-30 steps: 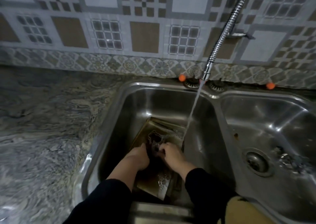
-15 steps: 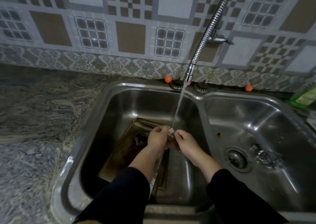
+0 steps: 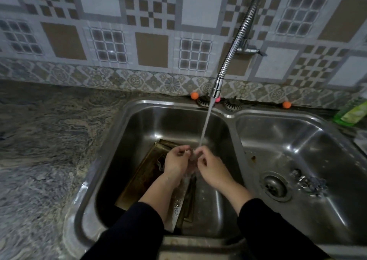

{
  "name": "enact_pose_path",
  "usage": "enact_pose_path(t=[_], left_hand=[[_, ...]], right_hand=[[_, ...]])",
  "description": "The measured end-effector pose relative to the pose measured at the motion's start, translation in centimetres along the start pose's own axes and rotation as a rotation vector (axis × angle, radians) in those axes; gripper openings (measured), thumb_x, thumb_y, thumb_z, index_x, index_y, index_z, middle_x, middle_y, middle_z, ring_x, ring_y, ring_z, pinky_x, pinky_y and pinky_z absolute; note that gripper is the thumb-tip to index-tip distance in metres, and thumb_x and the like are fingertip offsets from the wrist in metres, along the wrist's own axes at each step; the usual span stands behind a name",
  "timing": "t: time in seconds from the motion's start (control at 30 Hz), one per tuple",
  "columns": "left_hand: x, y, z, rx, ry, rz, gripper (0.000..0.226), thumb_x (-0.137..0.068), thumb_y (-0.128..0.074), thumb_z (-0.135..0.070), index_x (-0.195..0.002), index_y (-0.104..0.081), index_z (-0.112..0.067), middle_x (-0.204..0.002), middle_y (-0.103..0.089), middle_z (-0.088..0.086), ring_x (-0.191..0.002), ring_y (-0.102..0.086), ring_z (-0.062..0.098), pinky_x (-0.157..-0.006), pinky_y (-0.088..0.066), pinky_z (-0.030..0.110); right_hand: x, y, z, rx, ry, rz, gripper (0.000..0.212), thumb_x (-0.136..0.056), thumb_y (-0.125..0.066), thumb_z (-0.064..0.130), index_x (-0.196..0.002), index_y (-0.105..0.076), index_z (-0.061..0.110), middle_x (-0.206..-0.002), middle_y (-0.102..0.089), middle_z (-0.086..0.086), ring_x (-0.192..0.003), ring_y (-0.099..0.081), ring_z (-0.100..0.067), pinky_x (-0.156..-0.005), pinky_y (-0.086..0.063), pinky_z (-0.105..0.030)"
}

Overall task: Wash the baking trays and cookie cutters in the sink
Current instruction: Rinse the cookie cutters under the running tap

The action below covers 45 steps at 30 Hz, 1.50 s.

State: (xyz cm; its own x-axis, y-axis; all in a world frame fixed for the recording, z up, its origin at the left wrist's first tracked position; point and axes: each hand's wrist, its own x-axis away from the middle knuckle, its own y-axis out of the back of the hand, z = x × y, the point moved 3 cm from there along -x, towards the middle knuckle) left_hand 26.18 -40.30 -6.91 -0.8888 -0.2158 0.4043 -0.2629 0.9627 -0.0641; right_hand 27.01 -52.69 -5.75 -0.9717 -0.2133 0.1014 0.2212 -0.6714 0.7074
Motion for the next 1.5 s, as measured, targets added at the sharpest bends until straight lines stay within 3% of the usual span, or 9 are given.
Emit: enact_pose_path(t=[0.13,0.27,0.4,0.63,0.87,1.1,1.23,1.37,1.5], left_hand=[[0.3,0.5,-0.3,-0.029,-0.027,-0.009,0.023,-0.096,-0.057,-0.018,-0.116,-0.061,-0.009,-0.101,-0.070,0.010,-0.087,-0.071,0.022,-0.076,-0.060,0.037],[0.8,0.3,-1.0,-0.171,-0.072,0.001,0.019,-0.097,-0.055,-0.025,-0.111,-0.064,-0.017,-0.095,-0.071,0.005,-0.080,-0.071,0.018,-0.071,-0.061,0.035],[1.2,0.4,-1.5,-0.215,-0.094,0.000,0.017,-0.097,-0.054,-0.029,-0.106,-0.065,-0.020,-0.088,-0.071,0.003,-0.070,-0.072,0.018,-0.066,-0.061,0.035],[1.3,-0.2,-2.1,-0.211,-0.176,0.027,0.014,-0.097,-0.053,-0.026,-0.097,-0.066,-0.029,-0.091,-0.071,0.002,-0.080,-0.072,0.021,-0.076,-0.060,0.045],[1.9,-0.5,-2.7,-0.146,-0.261,0.095,0.025,-0.098,-0.047,-0.007,-0.106,-0.064,-0.023,-0.102,-0.068,0.000,-0.091,-0.069,0.011,-0.075,-0.058,0.025],[2.6,-1.7,-4.5,0.000,-0.386,0.105,0.028,-0.094,-0.048,0.004,-0.107,-0.067,-0.011,-0.087,-0.068,-0.011,-0.074,-0.067,-0.005,-0.061,-0.051,0.011],[2.6,-2.7,-4.8,-0.022,-0.398,0.108,0.036,-0.094,-0.045,0.006,-0.107,-0.069,-0.018,-0.101,-0.069,-0.009,-0.093,-0.068,0.005,-0.078,-0.057,0.022],[2.6,-4.3,-4.5,-0.082,-0.415,0.123,0.033,-0.097,-0.045,0.001,-0.115,-0.066,-0.018,-0.104,-0.068,-0.006,-0.093,-0.066,0.001,-0.080,-0.054,0.016],[1.6,-7.5,-3.5,-0.186,-0.412,0.159,0.037,-0.095,-0.051,0.002,-0.128,-0.058,-0.013,-0.120,-0.066,0.002,-0.110,-0.061,0.011,-0.096,-0.047,0.023]], right_hand=[[-1.4,0.3,0.2,-0.261,-0.206,-0.011,0.026,-0.096,-0.051,0.023,-0.122,-0.053,0.023,-0.111,-0.064,-0.002,-0.095,-0.063,-0.015,-0.082,-0.055,-0.032],[-2.0,0.5,0.5,-0.169,-0.230,-0.045,0.016,-0.094,-0.056,0.028,-0.095,-0.067,0.017,-0.095,-0.068,-0.002,-0.085,-0.065,-0.015,-0.075,-0.056,-0.029],[-1.9,0.5,0.6,-0.140,-0.236,-0.065,0.024,-0.092,-0.056,0.028,-0.079,-0.067,0.012,-0.078,-0.068,-0.007,-0.076,-0.066,-0.020,-0.076,-0.057,-0.039],[-1.4,0.5,0.5,-0.483,-0.323,-0.079,0.017,-0.095,-0.052,0.032,-0.093,-0.066,0.022,-0.092,-0.067,-0.002,-0.084,-0.064,-0.015,-0.064,-0.048,-0.025],[-0.8,1.9,0.0,-0.823,-0.351,-0.001,0.018,-0.098,-0.050,0.024,-0.109,-0.064,0.019,-0.095,-0.070,-0.008,-0.081,-0.066,-0.020,-0.070,-0.054,-0.031],[-0.8,3.7,0.3,-1.000,-0.251,0.018,0.024,-0.092,-0.060,0.019,-0.114,-0.061,0.011,-0.109,-0.069,-0.012,-0.093,-0.070,-0.024,-0.080,-0.057,-0.033],[-0.8,4.7,-0.1,-0.969,-0.208,0.015,0.028,-0.089,-0.064,0.016,-0.116,-0.061,0.012,-0.109,-0.069,-0.011,-0.096,-0.069,-0.023,-0.083,-0.056,-0.033],[-0.5,6.4,-1.5,-0.874,-0.194,0.041,0.033,-0.087,-0.067,0.016,-0.119,-0.061,0.011,-0.106,-0.070,-0.012,-0.093,-0.069,-0.023,-0.083,-0.055,-0.032],[0.2,9.1,-4.3,-0.714,-0.191,-0.087,0.018,-0.081,-0.073,0.006,-0.092,-0.068,0.019,-0.092,-0.071,-0.006,-0.084,-0.069,-0.019,-0.083,-0.056,-0.033]])
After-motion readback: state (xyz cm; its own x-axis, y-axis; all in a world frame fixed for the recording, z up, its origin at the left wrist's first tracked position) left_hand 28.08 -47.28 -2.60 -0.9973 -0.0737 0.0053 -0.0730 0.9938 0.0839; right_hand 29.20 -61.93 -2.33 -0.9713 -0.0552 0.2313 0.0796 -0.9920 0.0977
